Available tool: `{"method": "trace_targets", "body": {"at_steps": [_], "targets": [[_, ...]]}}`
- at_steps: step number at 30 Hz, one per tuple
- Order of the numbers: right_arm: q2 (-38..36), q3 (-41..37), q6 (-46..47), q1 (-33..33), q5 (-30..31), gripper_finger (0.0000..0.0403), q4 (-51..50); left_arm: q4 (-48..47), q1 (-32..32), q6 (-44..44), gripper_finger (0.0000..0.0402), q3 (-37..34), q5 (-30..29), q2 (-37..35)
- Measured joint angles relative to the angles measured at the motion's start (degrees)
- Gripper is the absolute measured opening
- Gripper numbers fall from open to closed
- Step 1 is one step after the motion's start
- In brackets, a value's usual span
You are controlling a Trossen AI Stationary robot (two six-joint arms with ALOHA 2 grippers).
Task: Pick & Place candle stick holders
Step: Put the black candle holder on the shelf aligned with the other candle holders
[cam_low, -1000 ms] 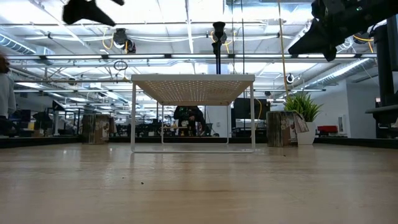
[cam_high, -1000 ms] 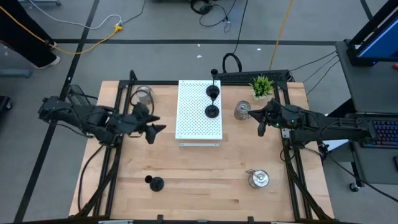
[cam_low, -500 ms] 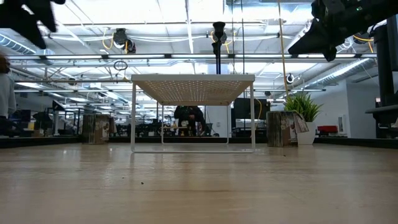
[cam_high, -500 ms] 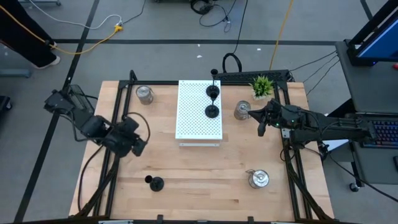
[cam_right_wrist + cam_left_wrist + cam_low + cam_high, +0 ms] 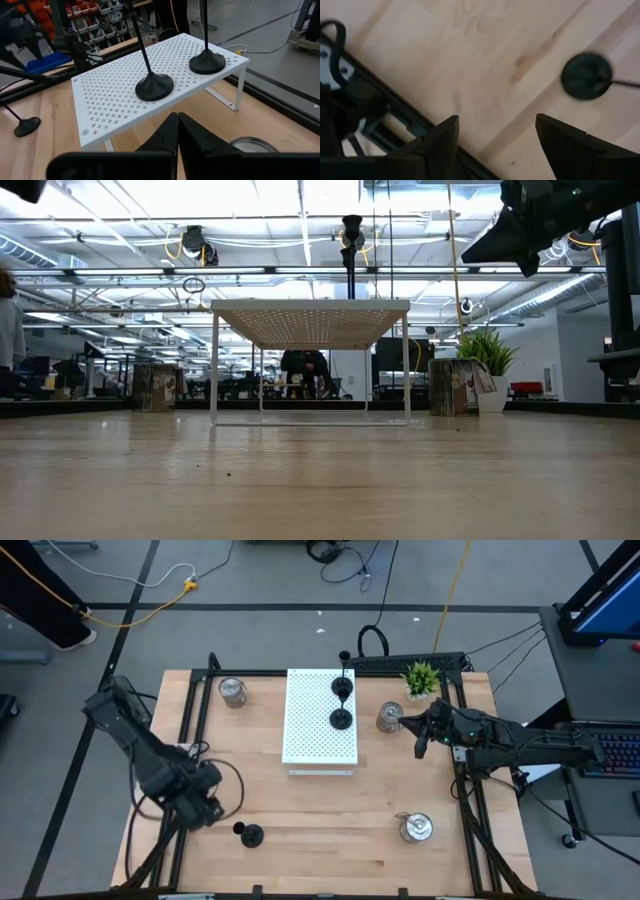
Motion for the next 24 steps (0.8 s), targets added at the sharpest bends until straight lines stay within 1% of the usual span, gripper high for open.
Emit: {"method": "trace_targets", "body": {"at_steps": [6,11,15,18,24], "targets": [[0.0,0.0,-0.1,0.0,0.0,0.0000,-0.1,5.6,-6.2,-6.6,0.0271,0.0,-0.1,3.8],[0.0,0.0,-0.6,0.0,0.0,0.0000,-0.1,11.0,-11.8,-13.3,0.0271,0.0,-3.1,5.4],[0.0,0.0,-1.5,0.0,0.0,0.0000,-0.2,12.7,-15.3,-19.2,0.0271,0.0,-4.4,7.9],[0.0,0.0,-2.4,0.0,0.0,0.0000,-0.2,15.2,-16.8,-22.8,0.0271,0.0,-6.2,10.5],[0.0,0.0,-2.6,0.0,0.0,0.0000,-0.3,24.4,-17.7,-24.2,0.0271,0.0,-11.6,15.6]]}}
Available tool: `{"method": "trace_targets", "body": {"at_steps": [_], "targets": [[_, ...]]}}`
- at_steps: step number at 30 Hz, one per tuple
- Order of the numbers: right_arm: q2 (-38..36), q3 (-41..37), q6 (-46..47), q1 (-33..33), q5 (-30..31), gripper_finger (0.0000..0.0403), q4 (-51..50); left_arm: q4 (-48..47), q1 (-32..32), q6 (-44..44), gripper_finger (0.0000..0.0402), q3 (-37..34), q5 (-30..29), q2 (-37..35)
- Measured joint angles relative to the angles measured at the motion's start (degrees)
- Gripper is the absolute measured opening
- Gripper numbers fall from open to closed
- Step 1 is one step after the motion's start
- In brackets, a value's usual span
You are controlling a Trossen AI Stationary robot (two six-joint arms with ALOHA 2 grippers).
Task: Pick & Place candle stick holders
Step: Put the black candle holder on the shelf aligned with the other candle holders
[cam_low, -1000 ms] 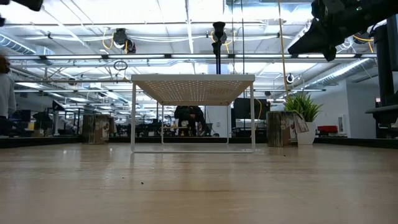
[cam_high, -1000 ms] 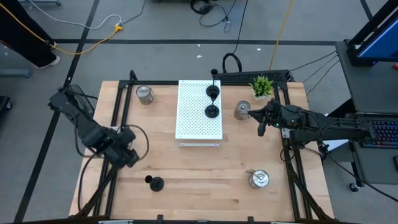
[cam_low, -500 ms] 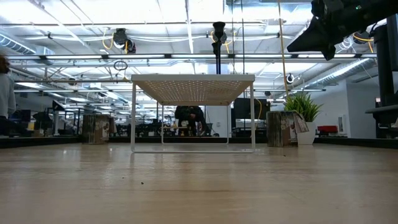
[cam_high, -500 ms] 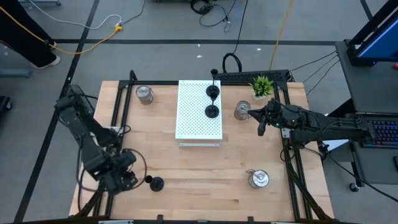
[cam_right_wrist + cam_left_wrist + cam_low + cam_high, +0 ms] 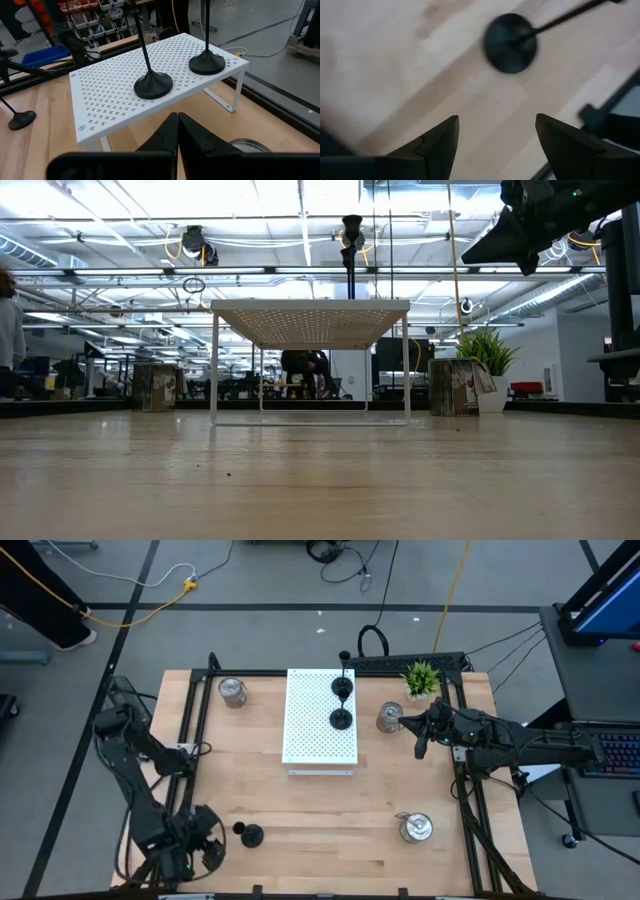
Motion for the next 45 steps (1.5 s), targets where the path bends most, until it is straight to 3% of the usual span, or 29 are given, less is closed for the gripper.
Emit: {"method": "trace_targets", "body": {"at_steps": [12,22,40,45], "targets": [[0.0,0.0,-1.0,0.0,-2.8,0.0000,-0.1,3.6,0.0,2.1,0.0271,0.0,-11.8,9.8],[0.0,0.0,2.0,0.0,-4.4,0.0000,0.1,3.5,-1.5,5.0,0.0271,0.0,-18.9,11.2],[0.0,0.0,3.5,0.0,-4.3,0.0000,0.3,3.6,-1.4,5.0,0.0271,0.0,-16.0,11.2],[0.0,0.0,3.5,0.0,-4.3,0.0000,0.3,3.4,-1.0,6.5,0.0271,0.0,-8.5,11.2]]}}
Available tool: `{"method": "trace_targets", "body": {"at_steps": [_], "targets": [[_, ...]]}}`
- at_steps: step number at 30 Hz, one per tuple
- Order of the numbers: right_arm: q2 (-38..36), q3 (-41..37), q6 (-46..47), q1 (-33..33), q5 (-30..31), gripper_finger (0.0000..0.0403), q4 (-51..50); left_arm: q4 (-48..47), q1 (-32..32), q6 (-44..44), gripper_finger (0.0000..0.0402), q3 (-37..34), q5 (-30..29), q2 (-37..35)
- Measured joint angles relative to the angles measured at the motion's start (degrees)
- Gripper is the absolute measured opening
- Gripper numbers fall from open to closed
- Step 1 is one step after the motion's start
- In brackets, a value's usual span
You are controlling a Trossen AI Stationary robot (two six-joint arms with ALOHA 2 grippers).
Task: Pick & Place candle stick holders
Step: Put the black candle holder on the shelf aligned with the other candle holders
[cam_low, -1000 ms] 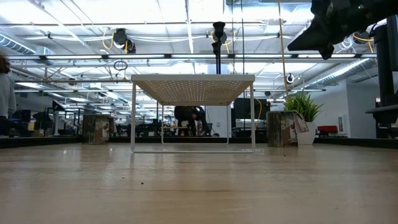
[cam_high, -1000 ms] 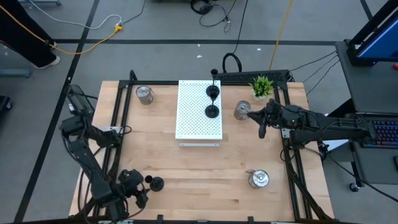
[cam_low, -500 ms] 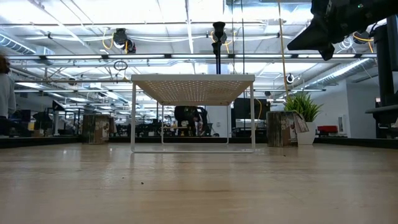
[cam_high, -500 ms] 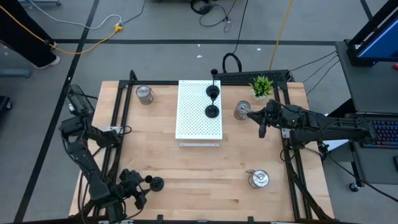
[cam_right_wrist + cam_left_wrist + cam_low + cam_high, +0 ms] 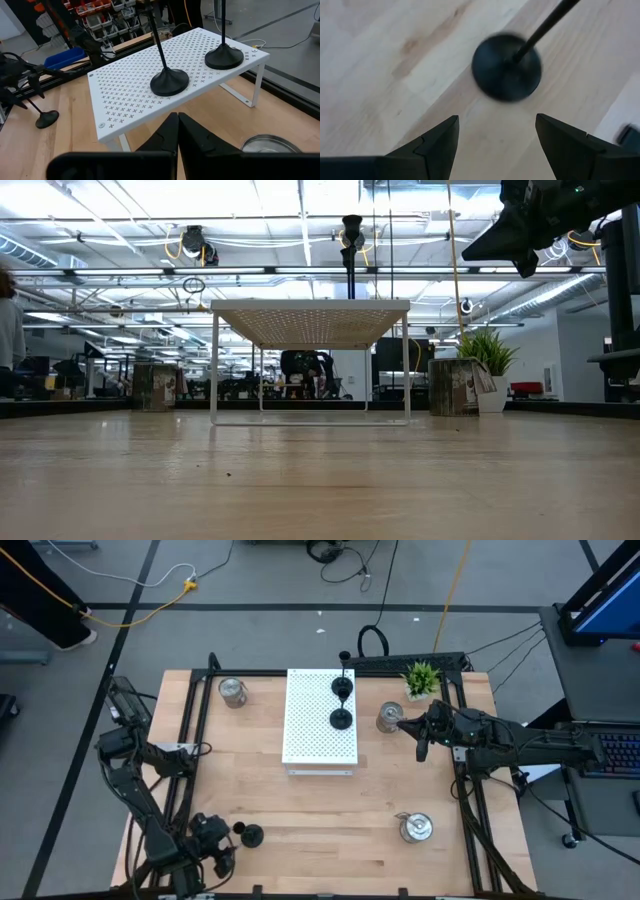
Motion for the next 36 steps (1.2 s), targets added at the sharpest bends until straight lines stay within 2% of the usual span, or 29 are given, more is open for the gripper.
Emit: {"method": "trace_targets", "body": {"at_steps": [2,6,8,15,23,29,36], "targets": [[0.0,0.0,-0.1,0.0,0.0,0.0000,0.0,-0.2,-0.4,-0.4,0.0271,0.0,-0.1,0.0],[0.0,0.0,-0.4,0.0,0.0,0.0000,0.0,-0.5,-2.7,-2.2,0.0271,0.0,-10.7,0.0],[0.0,0.0,-0.4,0.0,0.0,0.0000,0.0,-1.3,-3.8,-3.0,0.0271,0.0,-13.5,0.0],[0.0,0.0,-0.4,0.0,0.0,0.0000,-0.1,-7.6,-6.6,-9.2,0.0271,-0.2,-14.7,0.0],[0.0,0.0,-0.4,0.0,0.0,0.0000,-0.1,-5.7,-4.6,-7.1,0.0271,-1.2,-21.2,0.0],[0.0,0.0,-0.5,0.0,0.0,0.0000,-0.1,-5.3,-3.9,-5.1,0.0271,-1.2,-21.6,1.6],[0.0,0.0,-0.5,0.0,0.0,0.0000,-0.1,1.1,-2.3,-5.4,0.0271,-1.2,-21.7,5.8]]}}
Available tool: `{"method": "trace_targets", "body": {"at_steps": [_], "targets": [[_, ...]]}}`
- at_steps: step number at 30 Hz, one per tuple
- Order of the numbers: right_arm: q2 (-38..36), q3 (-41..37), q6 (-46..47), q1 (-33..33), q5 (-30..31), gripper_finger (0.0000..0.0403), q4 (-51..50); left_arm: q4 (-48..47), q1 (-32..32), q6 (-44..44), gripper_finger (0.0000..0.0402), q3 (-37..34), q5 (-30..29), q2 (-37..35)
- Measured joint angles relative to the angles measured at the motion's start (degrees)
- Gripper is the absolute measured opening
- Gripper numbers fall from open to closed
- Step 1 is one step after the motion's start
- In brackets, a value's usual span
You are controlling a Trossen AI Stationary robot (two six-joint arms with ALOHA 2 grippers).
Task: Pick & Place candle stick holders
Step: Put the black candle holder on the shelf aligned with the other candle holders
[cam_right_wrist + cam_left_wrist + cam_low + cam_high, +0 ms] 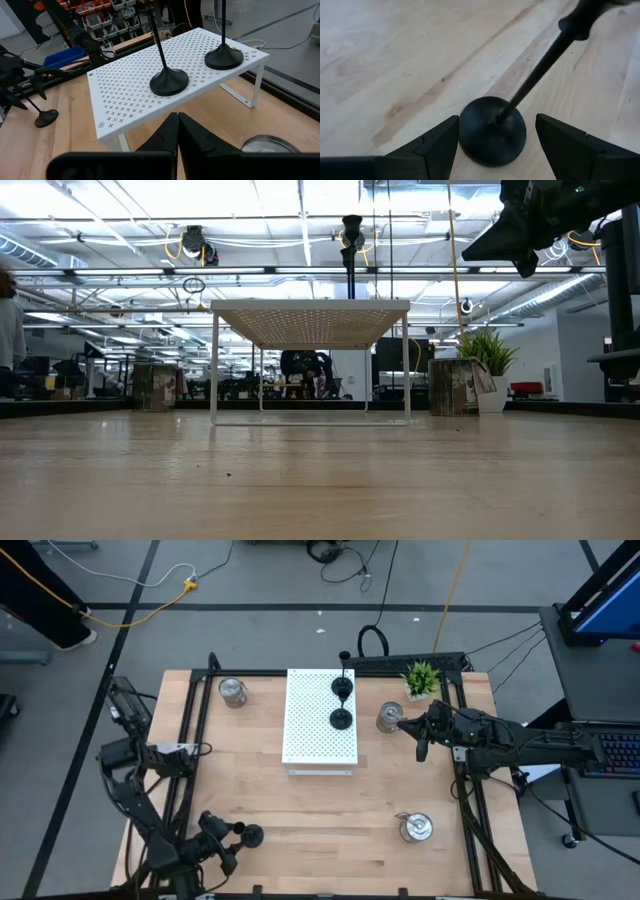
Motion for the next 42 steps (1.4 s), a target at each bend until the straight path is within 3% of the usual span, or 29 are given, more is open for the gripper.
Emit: {"method": "trace_targets", "body": {"at_steps": [14,32,42], "targets": [[0.0,0.0,-0.2,0.0,0.0,0.0000,0.0,0.2,2.3,6.4,0.0271,0.0,-2.9,0.3],[0.0,0.0,-1.1,0.0,0.0,0.0000,0.1,0.4,3.4,3.3,0.0271,0.0,-2.8,3.6],[0.0,0.0,-1.1,0.0,0.0,0.0000,0.1,0.4,3.4,6.7,0.0271,0.0,-2.7,3.6]]}}
